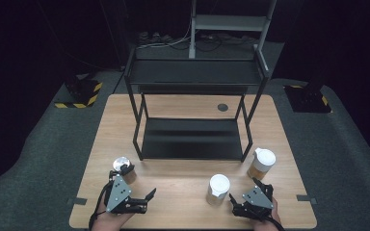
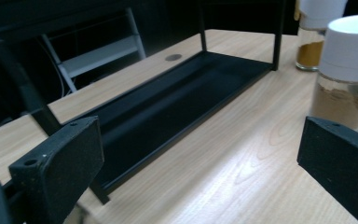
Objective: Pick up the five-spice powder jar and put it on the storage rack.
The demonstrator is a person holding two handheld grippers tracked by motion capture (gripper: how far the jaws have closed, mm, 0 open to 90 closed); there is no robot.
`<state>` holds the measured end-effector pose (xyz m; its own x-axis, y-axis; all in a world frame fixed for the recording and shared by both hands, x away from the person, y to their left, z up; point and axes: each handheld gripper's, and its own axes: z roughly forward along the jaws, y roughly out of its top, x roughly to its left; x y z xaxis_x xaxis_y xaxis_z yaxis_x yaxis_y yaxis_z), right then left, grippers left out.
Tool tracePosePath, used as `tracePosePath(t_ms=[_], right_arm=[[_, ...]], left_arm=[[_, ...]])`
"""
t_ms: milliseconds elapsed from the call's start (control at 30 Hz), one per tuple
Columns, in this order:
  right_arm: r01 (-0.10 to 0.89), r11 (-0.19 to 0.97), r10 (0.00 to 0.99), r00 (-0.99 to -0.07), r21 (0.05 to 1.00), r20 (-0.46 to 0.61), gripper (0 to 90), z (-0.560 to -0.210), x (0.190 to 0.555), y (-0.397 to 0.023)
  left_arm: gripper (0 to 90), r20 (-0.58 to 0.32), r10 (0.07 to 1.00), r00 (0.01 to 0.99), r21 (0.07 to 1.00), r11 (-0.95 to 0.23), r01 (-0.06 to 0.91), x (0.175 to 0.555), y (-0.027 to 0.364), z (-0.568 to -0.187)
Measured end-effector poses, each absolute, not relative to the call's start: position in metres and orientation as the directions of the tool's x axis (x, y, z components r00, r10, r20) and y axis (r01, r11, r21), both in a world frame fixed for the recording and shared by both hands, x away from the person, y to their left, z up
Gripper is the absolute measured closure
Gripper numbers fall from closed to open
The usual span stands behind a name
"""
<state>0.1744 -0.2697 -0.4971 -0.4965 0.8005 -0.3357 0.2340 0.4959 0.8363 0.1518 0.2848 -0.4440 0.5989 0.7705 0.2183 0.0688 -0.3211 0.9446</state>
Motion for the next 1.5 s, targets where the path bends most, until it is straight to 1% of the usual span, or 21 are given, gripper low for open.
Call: tracePosePath(t_ms=[467, 1200, 1500], right_arm=[[0.235, 0.497, 0.8, -0.496, 0.835, -0.337, 0.3, -0.497, 0.174, -0.269], [0.235, 0.497, 0.8, -0.497, 0.835, -0.337, 0.3, -0.497, 0.174, -0.269], [0.236, 0.497, 0.8, -0.498, 0.835, -0.336, 0.3, -0.497, 0.175, -0.269]], left_arm=[[0.5, 0.184, 0.833, 0.523, 0.961, -0.263, 0.081, 0.148, 0.309, -0.447], [0.5, 0.139, 0.874, 0.466, 0.967, -0.221, 0.127, 0.157, 0.318, -0.463], [0.5, 0.116, 0.884, 0.453, 0.965, -0.209, 0.16, 0.164, 0.322, -0.469]])
